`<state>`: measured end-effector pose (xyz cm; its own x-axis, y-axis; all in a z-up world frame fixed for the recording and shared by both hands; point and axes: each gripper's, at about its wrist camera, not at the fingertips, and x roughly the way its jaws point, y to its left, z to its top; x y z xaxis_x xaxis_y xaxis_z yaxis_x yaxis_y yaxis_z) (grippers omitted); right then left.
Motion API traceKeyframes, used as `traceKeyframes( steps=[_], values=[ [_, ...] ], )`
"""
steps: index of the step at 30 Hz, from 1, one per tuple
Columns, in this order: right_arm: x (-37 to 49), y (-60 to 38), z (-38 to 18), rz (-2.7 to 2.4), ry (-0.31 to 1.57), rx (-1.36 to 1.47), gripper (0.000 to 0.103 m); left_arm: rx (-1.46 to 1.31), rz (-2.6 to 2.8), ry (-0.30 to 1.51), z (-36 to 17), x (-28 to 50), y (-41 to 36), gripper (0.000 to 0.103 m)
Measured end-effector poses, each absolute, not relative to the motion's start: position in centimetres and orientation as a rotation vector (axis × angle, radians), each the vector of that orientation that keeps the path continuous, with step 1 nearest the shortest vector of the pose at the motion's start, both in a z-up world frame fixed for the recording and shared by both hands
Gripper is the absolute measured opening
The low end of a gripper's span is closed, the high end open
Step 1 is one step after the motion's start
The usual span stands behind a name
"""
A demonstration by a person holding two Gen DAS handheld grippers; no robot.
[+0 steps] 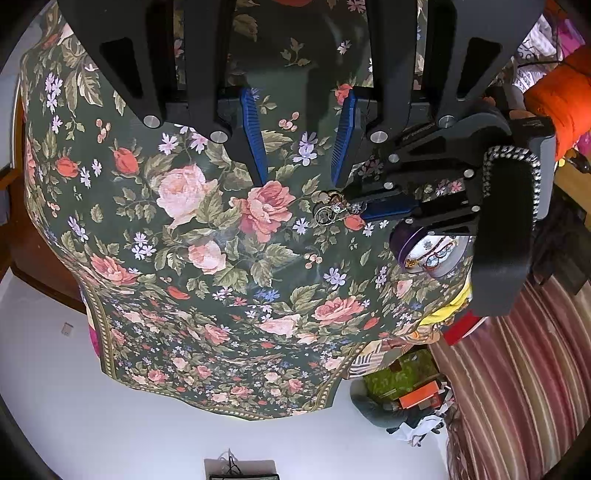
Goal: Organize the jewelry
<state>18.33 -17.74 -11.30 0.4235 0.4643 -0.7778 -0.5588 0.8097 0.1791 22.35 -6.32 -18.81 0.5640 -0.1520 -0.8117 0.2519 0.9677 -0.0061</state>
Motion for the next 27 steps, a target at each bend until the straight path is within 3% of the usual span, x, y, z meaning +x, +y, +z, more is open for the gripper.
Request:
traceKeyframes(
  steps=[27],
  values=[
    [16.8, -13.7, -12.7, 0.718, 1.025, -0.175, 0.032, 0.033, -0.302, 0.965, -17.8, 14.5, -2.4, 0.02]
  ],
)
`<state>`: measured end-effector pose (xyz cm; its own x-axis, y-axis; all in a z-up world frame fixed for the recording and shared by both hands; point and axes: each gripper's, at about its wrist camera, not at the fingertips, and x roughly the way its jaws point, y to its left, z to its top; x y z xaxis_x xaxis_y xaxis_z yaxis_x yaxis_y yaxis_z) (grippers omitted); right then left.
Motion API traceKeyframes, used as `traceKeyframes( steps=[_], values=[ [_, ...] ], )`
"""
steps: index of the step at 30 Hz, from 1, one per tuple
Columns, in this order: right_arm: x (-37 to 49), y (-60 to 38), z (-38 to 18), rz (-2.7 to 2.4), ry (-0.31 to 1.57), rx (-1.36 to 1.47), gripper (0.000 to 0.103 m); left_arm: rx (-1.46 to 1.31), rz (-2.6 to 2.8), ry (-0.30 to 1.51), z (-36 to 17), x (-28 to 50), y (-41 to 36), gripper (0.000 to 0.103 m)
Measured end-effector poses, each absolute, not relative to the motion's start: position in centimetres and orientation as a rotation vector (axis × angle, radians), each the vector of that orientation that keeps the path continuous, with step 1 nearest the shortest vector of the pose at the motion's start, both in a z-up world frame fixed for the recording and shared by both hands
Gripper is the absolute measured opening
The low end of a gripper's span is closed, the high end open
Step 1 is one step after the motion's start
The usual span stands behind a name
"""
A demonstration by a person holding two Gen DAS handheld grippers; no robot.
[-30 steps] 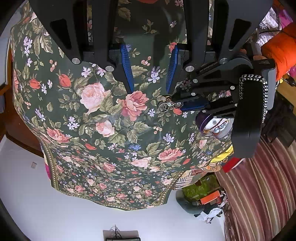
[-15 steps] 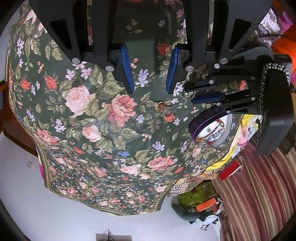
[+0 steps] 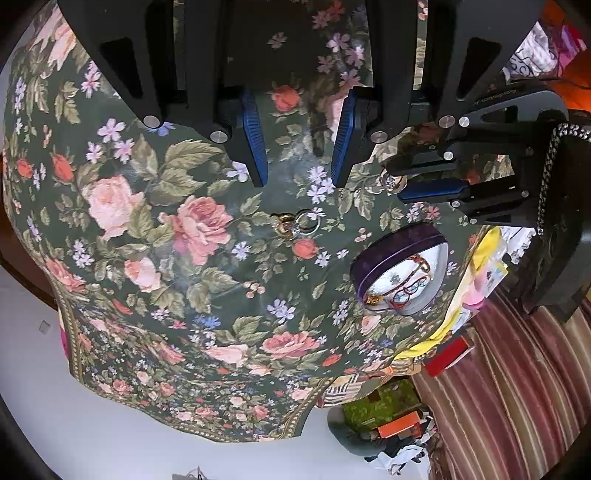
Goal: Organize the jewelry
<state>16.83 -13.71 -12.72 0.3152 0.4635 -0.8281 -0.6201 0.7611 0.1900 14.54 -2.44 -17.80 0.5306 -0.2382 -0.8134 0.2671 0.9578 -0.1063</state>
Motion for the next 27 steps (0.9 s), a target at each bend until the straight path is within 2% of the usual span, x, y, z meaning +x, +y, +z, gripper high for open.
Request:
traceKeyframes(
  steps=[12, 16, 27],
  values=[
    [16.2, -12.3, -13.1, 0.746, 1.057, -0.198, 0.032, 0.016, -0.302, 0.979, -18.3, 13.7, -1.2, 0.022],
    [16.1, -12.1, -13.1, 0.747, 1.058, -0.201, 0.032, 0.005, -0.321, 0.979, -18.2, 13.6, -1.3, 0.038],
    [15.8, -11.5, -12.9, 0.773, 1.061, -0.186, 0.032, 0.02, -0.24, 0.953, -17.4, 13.0, 0.0, 0.039]
  ],
)
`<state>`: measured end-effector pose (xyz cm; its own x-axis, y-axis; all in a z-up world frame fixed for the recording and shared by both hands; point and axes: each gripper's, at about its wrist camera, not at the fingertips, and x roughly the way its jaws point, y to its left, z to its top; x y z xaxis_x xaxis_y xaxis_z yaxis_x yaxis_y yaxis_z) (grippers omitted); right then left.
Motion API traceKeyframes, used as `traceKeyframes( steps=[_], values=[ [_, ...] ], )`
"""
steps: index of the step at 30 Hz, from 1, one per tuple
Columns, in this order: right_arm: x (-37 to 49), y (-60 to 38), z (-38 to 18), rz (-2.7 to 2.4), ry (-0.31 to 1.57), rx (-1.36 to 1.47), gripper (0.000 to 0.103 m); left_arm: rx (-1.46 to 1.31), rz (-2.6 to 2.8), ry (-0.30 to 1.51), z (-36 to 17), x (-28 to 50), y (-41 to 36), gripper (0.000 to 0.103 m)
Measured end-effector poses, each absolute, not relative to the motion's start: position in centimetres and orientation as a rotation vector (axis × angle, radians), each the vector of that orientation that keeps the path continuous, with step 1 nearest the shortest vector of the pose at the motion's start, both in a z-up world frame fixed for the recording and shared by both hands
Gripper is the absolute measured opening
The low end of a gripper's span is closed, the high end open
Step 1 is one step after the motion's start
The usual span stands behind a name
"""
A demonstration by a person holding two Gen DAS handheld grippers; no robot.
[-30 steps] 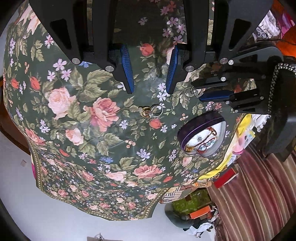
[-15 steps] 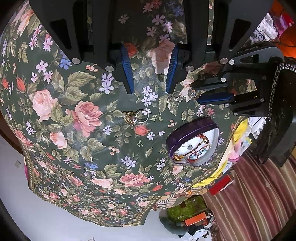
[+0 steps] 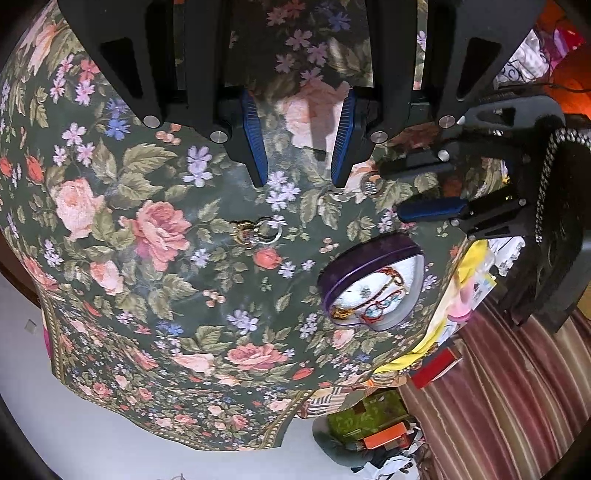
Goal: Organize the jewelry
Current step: 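Grasp a silver ring with the right tool and lift it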
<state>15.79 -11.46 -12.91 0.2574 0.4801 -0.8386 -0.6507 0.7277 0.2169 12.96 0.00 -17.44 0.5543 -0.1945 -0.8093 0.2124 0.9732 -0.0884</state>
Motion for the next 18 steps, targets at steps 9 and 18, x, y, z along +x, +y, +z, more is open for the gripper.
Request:
traceKeyframes(
  steps=[9, 18],
  values=[
    [15.2, -8.8, -14.0, 0.789, 1.061, -0.276, 0.032, -0.043, -0.133, 0.927, -16.8, 11.5, 4.4, 0.039],
    [15.2, -7.0, -15.5, 0.783, 1.062, -0.397, 0.032, -0.041, -0.147, 0.906, -17.3, 11.5, 4.4, 0.039]
  ],
)
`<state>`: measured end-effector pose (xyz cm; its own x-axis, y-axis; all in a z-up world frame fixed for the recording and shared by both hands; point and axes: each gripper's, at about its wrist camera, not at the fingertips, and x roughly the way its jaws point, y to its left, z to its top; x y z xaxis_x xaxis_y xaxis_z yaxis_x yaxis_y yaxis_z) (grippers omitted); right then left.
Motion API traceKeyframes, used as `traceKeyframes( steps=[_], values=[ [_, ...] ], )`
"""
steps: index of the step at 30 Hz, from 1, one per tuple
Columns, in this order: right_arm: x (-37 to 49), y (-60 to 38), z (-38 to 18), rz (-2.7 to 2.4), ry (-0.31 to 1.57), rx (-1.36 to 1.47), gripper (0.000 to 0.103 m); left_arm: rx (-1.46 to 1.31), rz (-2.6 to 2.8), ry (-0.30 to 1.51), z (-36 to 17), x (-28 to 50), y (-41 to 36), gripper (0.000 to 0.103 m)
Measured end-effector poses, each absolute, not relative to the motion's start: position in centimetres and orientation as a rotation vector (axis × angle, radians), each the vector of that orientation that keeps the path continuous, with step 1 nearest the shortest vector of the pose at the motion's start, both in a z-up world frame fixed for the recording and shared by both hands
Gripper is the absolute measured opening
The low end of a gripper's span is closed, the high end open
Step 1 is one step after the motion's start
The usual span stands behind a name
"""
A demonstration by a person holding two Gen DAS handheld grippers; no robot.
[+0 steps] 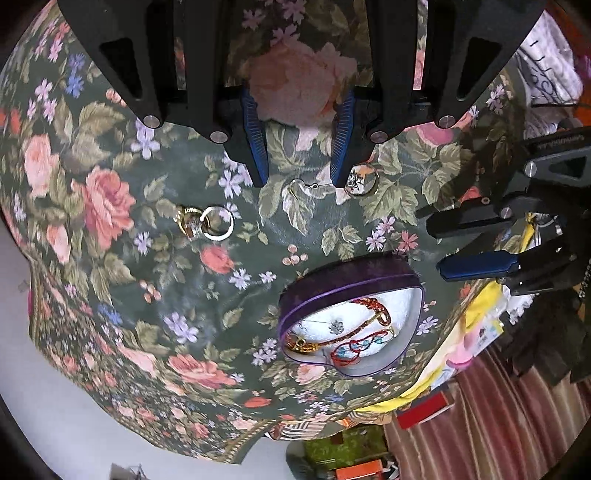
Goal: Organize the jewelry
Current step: 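Grasp a silver ring with the right tool and lift it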
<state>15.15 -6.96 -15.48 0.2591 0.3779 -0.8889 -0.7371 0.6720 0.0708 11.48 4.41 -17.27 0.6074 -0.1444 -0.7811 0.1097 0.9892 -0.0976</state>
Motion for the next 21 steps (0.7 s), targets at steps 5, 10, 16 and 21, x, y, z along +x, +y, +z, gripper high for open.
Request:
traceKeyframes(
  steps=[5, 10, 16, 21],
  values=[
    [15.2, -6.5, -15.6, 0.787, 1.033, -0.413, 0.028, -0.049, -0.158, 0.903, -17.4, 11.5, 4.5, 0.039],
    [15.2, -6.0, -15.4, 0.794, 1.027, -0.413, 0.016, -0.056, -0.16, 0.902, -17.4, 11.5, 4.6, 0.039],
    [16.0, -7.1, -13.9, 0.808, 1.059, -0.29, 0.015, -0.052, -0.159, 0.902, -17.4, 11.3, 4.7, 0.039],
    [15.4, -7.0, -12.7, 0.85, 1.057, -0.243, 0.016, -0.052, -0.156, 0.903, -17.4, 11.2, 4.7, 0.039]
  ],
)
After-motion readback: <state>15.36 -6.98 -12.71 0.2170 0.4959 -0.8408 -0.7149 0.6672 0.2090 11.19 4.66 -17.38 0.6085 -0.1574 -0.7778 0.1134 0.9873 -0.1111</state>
